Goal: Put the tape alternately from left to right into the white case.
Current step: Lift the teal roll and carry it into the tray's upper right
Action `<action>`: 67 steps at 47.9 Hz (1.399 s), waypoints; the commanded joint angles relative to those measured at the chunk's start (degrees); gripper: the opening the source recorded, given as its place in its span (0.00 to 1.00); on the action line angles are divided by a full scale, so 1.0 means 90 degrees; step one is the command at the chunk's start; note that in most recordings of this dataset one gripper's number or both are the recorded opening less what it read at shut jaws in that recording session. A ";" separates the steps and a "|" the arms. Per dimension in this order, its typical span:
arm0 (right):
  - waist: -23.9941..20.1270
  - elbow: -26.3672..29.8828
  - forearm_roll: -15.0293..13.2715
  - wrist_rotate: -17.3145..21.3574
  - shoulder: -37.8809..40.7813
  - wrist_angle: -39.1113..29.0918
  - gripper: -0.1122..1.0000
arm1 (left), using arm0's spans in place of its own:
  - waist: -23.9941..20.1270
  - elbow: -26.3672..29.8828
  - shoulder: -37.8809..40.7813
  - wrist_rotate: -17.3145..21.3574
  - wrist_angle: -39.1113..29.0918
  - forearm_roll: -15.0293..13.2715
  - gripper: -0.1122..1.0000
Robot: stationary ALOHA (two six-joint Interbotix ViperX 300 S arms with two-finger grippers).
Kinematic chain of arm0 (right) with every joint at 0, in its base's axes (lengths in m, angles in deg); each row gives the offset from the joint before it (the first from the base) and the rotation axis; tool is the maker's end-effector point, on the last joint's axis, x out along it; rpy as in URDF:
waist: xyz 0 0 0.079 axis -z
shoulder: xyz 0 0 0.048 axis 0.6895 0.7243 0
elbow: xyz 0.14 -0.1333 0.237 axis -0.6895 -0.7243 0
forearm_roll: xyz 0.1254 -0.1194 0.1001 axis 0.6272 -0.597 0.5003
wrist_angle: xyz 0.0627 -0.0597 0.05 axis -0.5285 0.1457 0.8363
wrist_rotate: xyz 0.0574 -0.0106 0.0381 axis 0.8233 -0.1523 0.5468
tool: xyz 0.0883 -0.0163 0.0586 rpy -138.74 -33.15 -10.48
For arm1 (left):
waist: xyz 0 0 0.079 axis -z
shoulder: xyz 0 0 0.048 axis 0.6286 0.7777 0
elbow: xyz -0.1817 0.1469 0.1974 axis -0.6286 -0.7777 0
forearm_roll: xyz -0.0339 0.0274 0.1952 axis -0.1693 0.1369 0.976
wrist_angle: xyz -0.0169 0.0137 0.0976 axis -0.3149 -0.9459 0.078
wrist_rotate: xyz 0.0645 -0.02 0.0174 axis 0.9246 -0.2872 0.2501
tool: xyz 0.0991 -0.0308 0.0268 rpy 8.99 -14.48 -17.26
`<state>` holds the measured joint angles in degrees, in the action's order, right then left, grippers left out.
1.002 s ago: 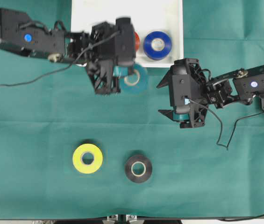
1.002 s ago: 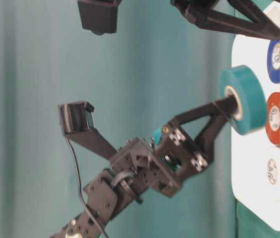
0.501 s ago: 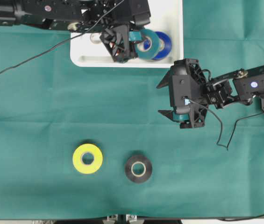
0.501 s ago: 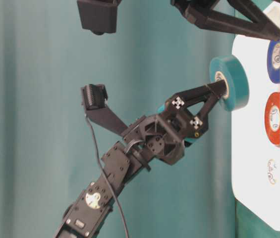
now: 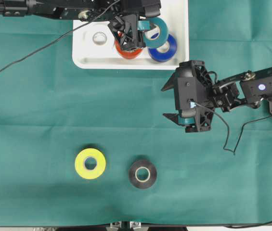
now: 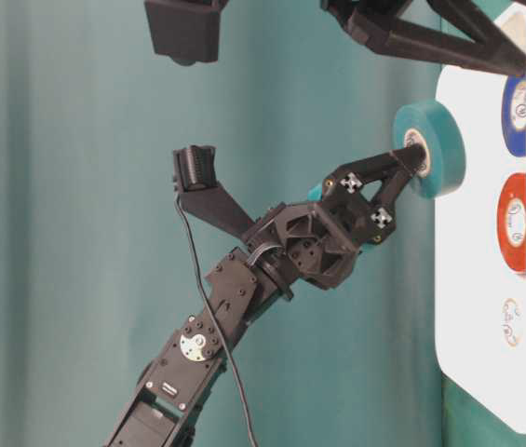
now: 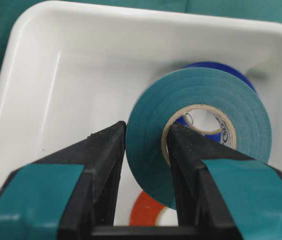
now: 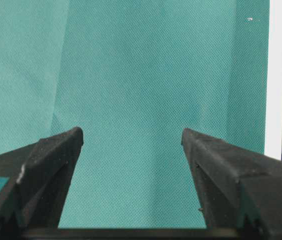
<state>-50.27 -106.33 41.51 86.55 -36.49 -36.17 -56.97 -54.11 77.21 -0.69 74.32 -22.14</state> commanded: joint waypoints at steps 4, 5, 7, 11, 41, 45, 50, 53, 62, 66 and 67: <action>-0.0020 0.0049 -0.0010 0.0000 -0.0137 0.0049 0.88 | -0.0195 0.0273 -0.0068 0.0068 0.0078 0.0000 0.07; -0.0010 0.0049 -0.0010 0.0000 -0.0137 0.0039 0.88 | -0.0215 0.0283 -0.0049 0.0068 0.0078 -0.0010 0.07; -0.0010 0.0039 -0.0010 0.0000 -0.0137 0.0049 0.88 | -0.0264 0.0313 -0.0020 0.0078 0.0078 -0.0010 0.07; -0.0010 0.0049 -0.0010 0.0000 -0.0137 0.0049 0.88 | -0.0322 0.0361 0.0068 0.0098 0.0088 -0.0010 0.07; -0.0010 0.0039 -0.0010 0.0000 -0.0068 0.0039 0.88 | -0.0215 0.0498 0.0195 0.0098 0.0088 -0.0010 0.39; -0.0010 0.0039 -0.0010 0.0000 -0.0068 0.0039 0.88 | -0.0215 0.0488 0.0195 0.0098 0.0088 -0.0010 0.62; -0.0010 0.0039 -0.0010 0.0000 -0.0068 0.0049 0.88 | -0.0215 0.0479 0.0186 0.0127 0.0078 0.0000 0.69; -0.0010 0.0039 -0.0010 0.0000 -0.0078 0.0049 0.88 | -0.0215 0.0469 0.0176 0.0186 0.0078 0.0000 0.69; -0.0010 0.0029 -0.0010 0.0000 -0.0068 0.0039 0.88 | -0.0215 0.0410 0.0127 0.0254 0.0068 -0.0010 0.69; -0.0020 0.0039 -0.0010 0.0000 -0.0068 0.0039 0.88 | -0.0215 0.0381 0.0098 0.0254 0.0068 -0.0010 0.69; -0.0020 0.0039 -0.0010 0.0000 -0.0078 0.0049 0.88 | -0.0215 0.0371 0.0088 0.0254 0.0068 -0.0010 0.69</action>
<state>-50.27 -106.50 41.51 86.55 -36.49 -36.17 -58.72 -51.39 80.46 1.68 74.58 -22.14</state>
